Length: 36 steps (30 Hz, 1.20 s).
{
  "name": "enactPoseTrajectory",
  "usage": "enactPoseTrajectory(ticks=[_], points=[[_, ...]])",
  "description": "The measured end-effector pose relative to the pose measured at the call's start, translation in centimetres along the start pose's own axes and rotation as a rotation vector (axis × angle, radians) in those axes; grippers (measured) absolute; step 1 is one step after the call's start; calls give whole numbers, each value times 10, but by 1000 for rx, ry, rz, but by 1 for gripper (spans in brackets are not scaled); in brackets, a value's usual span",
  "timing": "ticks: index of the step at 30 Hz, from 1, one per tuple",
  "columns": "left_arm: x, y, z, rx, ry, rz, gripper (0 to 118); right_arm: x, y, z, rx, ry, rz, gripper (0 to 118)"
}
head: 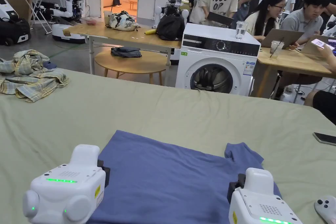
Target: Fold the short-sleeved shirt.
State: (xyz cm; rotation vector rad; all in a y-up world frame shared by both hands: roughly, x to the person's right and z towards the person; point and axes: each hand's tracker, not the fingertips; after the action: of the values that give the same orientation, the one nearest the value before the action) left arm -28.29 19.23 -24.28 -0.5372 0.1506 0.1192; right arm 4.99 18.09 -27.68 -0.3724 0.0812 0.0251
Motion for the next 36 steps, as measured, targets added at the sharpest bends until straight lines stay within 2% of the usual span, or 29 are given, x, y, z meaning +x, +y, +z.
enactPoseTrajectory(ticks=[7,11,15,16,22,28,29,30,31,33,34,36], points=[[-34,65,-110,-209,-50,-18,0,6,0,-29,-83,39,-11,0],[-46,114,-180,-296,-24,-38,0,12,-1,-46,-111,48,-14,0],[-54,152,-242,-367,-60,-8,41,17,-6,-65,-155,41,-19,0],[-54,158,-258,-389,-62,-2,47,19,-6,-68,-164,39,-24,0],[-42,161,-328,-468,-32,-12,49,28,-8,-85,-205,26,-40,0],[-16,129,-358,-648,62,-186,49,33,-8,-91,-236,17,-27,0],[-16,126,-358,-546,73,-190,49,34,-8,-91,-237,19,-31,0],[-11,123,-352,-512,76,-215,45,34,-7,-92,-237,7,-31,0],[-7,120,-353,-514,73,-230,34,35,-5,-93,-238,0,-24,0],[6,116,-340,-511,-2,-276,0,37,-2,-97,-241,-8,-21,0],[16,113,-335,-519,47,-338,0,38,0,-100,-251,-12,-24,0],[24,113,-324,-499,33,-414,0,41,2,-106,-272,-15,-35,0]])
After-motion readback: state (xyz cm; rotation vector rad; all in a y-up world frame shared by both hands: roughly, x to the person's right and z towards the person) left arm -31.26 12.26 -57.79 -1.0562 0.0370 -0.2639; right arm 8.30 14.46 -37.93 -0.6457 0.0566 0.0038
